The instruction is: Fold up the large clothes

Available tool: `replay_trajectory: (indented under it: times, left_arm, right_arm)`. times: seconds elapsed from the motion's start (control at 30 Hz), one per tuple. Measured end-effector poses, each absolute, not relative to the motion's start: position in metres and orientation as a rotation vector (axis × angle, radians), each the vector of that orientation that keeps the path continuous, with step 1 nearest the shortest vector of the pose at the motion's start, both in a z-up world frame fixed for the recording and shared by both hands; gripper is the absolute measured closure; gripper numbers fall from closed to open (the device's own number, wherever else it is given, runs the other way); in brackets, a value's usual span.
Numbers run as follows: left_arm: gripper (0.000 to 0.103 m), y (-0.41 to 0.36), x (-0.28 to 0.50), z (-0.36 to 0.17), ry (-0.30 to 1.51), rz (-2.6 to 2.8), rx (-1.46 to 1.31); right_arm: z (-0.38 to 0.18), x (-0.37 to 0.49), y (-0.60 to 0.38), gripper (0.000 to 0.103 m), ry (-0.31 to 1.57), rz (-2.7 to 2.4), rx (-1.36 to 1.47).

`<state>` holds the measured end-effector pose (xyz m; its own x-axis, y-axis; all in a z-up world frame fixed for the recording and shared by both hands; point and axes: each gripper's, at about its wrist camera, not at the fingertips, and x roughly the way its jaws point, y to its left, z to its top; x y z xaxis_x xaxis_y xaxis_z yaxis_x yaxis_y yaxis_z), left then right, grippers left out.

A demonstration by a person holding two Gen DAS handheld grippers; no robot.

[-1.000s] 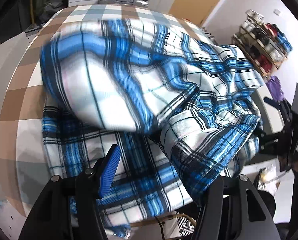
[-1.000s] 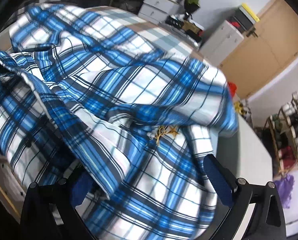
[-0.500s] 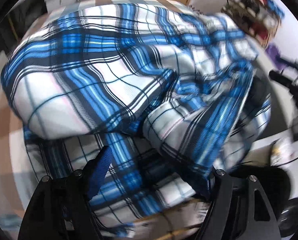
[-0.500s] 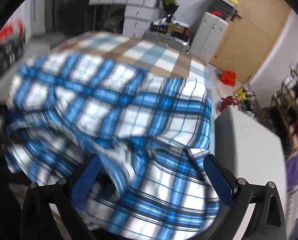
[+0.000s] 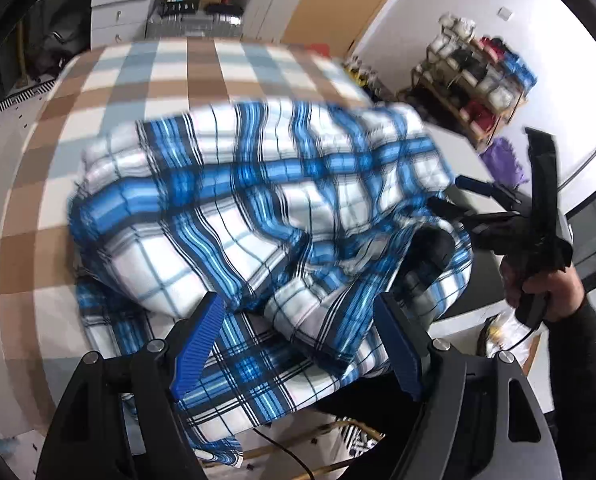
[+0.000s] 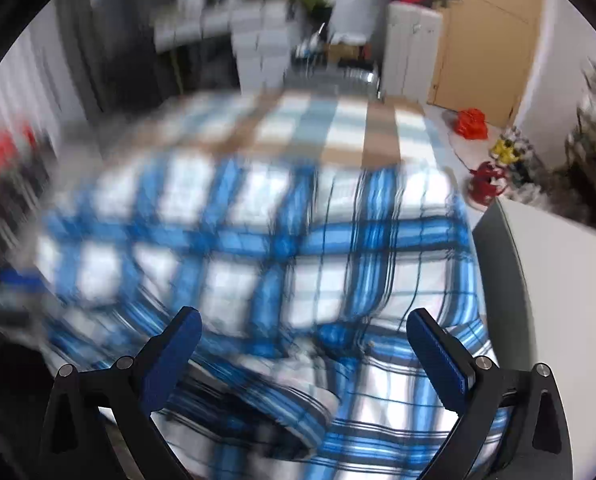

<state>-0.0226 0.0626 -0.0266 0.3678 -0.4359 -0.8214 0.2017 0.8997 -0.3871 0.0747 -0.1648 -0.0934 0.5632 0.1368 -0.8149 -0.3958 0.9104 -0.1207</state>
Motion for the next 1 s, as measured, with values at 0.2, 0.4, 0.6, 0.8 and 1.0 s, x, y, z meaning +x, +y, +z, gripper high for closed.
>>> replay_trajectory:
  times: [0.2, 0.4, 0.6, 0.8, 1.0]
  left_arm:
    - [0.03, 0.032, -0.019, -0.077, 1.231, -0.383, -0.097]
    - [0.03, 0.053, -0.008, -0.062, 1.247, -0.376, -0.19]
    - [0.03, 0.075, 0.017, 0.023, 1.131, -0.437, -0.254]
    - [0.03, 0.076, 0.068, 0.016, 1.231, -0.427, -0.29]
    - [0.03, 0.121, 0.044, 0.079, 1.081, -0.514, -0.37]
  right_arm:
    - [-0.174, 0.046, -0.138, 0.001, 1.008, 0.262, -0.846]
    - [-0.155, 0.028, -0.147, 0.0, 0.971, 0.309, -0.871]
    - [-0.072, 0.057, -0.153, 0.0, 0.928, 0.348, -0.661]
    - [-0.032, 0.134, -0.128, 0.0, 0.97, 0.4, -0.441]
    - [-0.078, 0.205, -0.124, 0.0, 1.109, 0.336, -0.388]
